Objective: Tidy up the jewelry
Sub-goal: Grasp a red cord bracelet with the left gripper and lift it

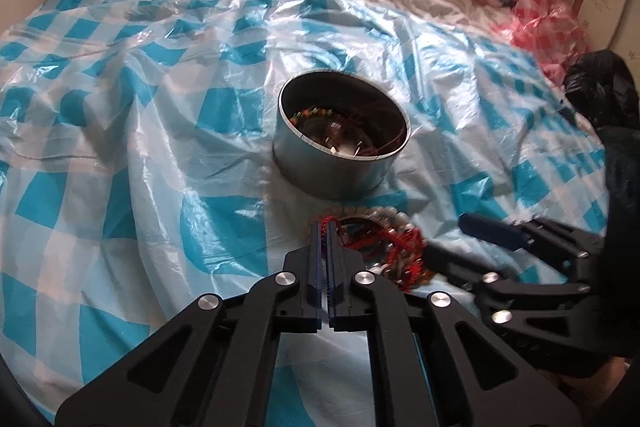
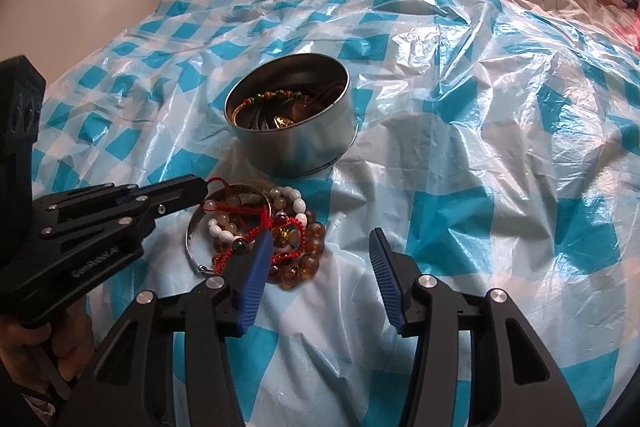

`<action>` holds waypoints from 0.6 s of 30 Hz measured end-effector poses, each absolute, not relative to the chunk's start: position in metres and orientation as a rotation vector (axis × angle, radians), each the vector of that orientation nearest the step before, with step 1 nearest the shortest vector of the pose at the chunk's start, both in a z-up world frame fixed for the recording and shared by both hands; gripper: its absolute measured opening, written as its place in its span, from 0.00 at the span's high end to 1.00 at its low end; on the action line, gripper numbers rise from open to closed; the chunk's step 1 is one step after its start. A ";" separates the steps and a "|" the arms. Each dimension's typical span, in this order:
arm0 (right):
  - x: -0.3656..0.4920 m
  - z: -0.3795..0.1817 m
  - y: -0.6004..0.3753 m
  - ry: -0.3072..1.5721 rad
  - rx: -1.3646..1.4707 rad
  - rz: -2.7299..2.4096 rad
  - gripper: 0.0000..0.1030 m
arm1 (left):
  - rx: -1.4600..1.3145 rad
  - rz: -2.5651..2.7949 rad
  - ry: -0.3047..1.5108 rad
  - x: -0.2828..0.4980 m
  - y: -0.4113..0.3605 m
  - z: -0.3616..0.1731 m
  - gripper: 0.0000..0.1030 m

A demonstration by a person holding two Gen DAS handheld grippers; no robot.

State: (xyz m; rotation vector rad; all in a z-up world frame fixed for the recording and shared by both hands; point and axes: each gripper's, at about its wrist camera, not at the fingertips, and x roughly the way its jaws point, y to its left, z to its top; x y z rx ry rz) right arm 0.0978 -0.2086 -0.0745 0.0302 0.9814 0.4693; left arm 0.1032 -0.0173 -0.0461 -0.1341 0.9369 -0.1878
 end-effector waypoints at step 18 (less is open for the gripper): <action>0.106 -0.081 -0.190 0.982 0.000 0.521 0.56 | -0.389 -0.270 0.748 0.095 0.017 -0.013 0.98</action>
